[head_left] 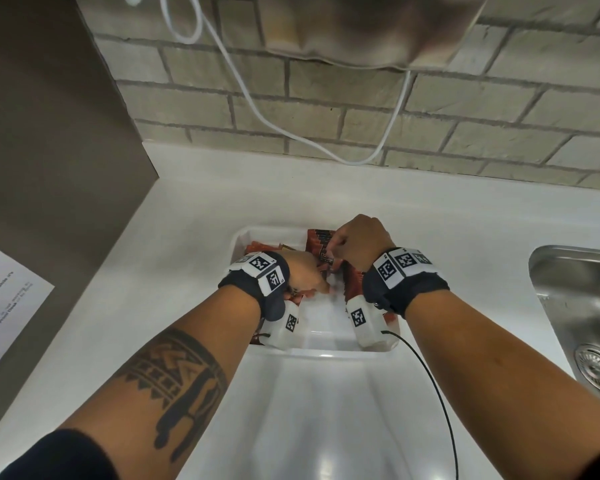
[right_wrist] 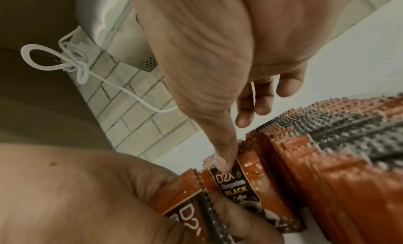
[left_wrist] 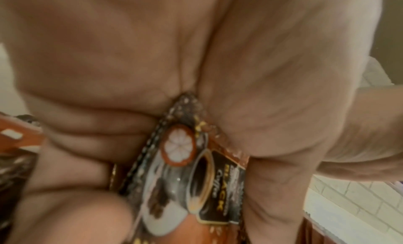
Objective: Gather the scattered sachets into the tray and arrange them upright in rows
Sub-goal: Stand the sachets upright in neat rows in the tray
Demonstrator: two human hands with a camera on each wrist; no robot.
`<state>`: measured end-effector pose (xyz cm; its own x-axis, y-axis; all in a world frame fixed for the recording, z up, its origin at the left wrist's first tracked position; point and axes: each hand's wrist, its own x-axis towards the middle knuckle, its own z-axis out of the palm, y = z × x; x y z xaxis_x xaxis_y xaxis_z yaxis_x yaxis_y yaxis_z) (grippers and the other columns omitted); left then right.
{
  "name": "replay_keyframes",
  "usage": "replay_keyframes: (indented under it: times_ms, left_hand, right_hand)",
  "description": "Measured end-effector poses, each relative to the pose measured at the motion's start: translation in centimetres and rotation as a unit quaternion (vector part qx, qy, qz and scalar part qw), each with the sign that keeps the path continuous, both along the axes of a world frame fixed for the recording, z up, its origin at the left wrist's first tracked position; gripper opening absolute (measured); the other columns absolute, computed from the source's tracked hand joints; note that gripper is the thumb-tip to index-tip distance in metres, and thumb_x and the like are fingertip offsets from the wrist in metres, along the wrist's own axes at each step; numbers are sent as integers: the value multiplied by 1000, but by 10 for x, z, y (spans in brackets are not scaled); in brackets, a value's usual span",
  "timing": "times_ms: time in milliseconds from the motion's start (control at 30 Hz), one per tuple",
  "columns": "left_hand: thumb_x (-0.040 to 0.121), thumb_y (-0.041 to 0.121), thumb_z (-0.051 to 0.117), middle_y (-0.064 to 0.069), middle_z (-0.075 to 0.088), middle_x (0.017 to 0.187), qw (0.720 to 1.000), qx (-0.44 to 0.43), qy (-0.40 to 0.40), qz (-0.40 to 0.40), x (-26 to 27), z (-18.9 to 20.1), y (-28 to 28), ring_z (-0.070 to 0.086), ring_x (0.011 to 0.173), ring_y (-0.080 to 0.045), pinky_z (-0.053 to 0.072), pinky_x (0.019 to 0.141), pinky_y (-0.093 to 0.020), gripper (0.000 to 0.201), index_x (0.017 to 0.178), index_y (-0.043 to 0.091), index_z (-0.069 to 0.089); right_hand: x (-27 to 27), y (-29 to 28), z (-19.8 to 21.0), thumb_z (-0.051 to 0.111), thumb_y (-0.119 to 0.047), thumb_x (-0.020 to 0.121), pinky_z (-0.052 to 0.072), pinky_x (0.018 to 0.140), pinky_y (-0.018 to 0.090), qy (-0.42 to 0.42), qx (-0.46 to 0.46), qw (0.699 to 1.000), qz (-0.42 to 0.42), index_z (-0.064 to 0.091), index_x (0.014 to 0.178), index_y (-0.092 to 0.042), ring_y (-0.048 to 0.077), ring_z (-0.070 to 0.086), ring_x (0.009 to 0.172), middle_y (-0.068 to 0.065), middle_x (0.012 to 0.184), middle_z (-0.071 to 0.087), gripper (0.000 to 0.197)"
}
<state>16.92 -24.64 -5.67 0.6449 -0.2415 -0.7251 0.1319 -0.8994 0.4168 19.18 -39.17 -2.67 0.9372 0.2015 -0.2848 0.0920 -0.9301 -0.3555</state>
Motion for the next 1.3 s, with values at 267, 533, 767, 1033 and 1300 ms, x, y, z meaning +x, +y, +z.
replay_keyframes:
  times_ms: [267,533,767,1033,1300]
  left_hand:
    - [93,48,63,-12,67,72,1000,-5,-6,-4,3,3,0,55,57,-25,44,48,-20,43,92,6,70]
    - [94,29,65,-14,67,80,997,-57,8,42,-2,9,5,62,62,-24,54,62,-30,26,92,4,68]
    - [94,10,70,-17,65,108,945,-288,53,148,-13,20,20,66,105,-25,61,83,-31,26,116,-2,65]
    - [86,13,80,-11,75,112,913,-370,-21,169,-24,31,24,73,103,-22,59,70,-25,37,120,4,68]
    - [90,12,74,0,75,99,881,-423,-57,203,-31,38,28,71,89,-12,56,68,-24,34,123,15,67]
  right_hand:
    - [-1,-1,4,68,-14,80,53,90,38,-26,54,998,-21,68,61,-35,11,64,89,-16,76,70,29]
    - [-7,-10,14,63,-16,85,44,68,15,-71,127,989,-39,74,77,-30,5,61,81,-14,83,66,19]
    - [-30,-15,27,72,-33,86,42,66,15,26,168,985,10,73,92,-25,2,65,80,-12,80,73,9]
    - [-36,-15,37,76,-21,86,42,64,17,-4,238,971,-35,75,89,-22,3,64,70,-10,76,70,3]
    - [-41,-18,44,76,-25,87,43,66,19,-40,273,960,-48,73,85,-24,8,64,77,-5,81,72,3]
